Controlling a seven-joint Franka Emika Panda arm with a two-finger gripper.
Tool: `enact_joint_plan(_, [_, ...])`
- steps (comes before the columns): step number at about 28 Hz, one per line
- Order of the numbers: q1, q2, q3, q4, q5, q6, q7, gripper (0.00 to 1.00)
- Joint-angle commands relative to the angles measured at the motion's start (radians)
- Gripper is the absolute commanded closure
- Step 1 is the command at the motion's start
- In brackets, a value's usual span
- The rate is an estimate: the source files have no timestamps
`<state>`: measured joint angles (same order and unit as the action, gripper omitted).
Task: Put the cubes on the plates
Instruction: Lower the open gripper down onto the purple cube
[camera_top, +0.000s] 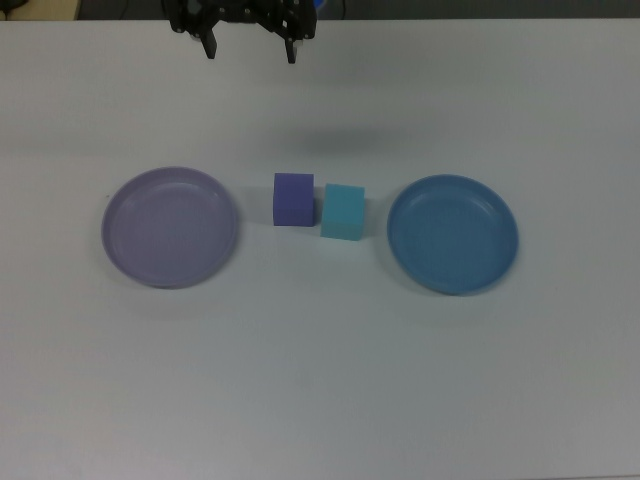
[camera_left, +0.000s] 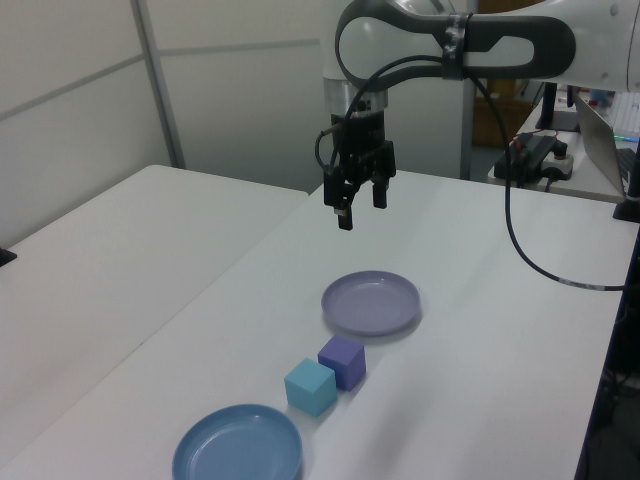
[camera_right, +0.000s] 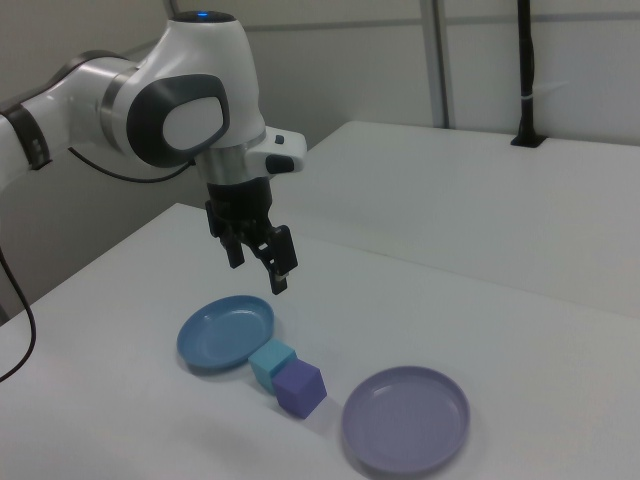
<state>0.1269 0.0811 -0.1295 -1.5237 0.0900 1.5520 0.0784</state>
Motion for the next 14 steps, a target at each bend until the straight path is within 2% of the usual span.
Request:
enact_joint_plan(1, [-0.003,-0.02,-0.005,-0.097,-0.022,0.009,-0.116,0.0])
enact_joint_plan(6, [-0.003,-0.009,-0.004,-0.136,-0.022,0.049,-0.123,0.0])
enact_joint_plan(14, [0.007,-0.009,0.004,-0.256,-0.022,0.2,-0.108,0.0])
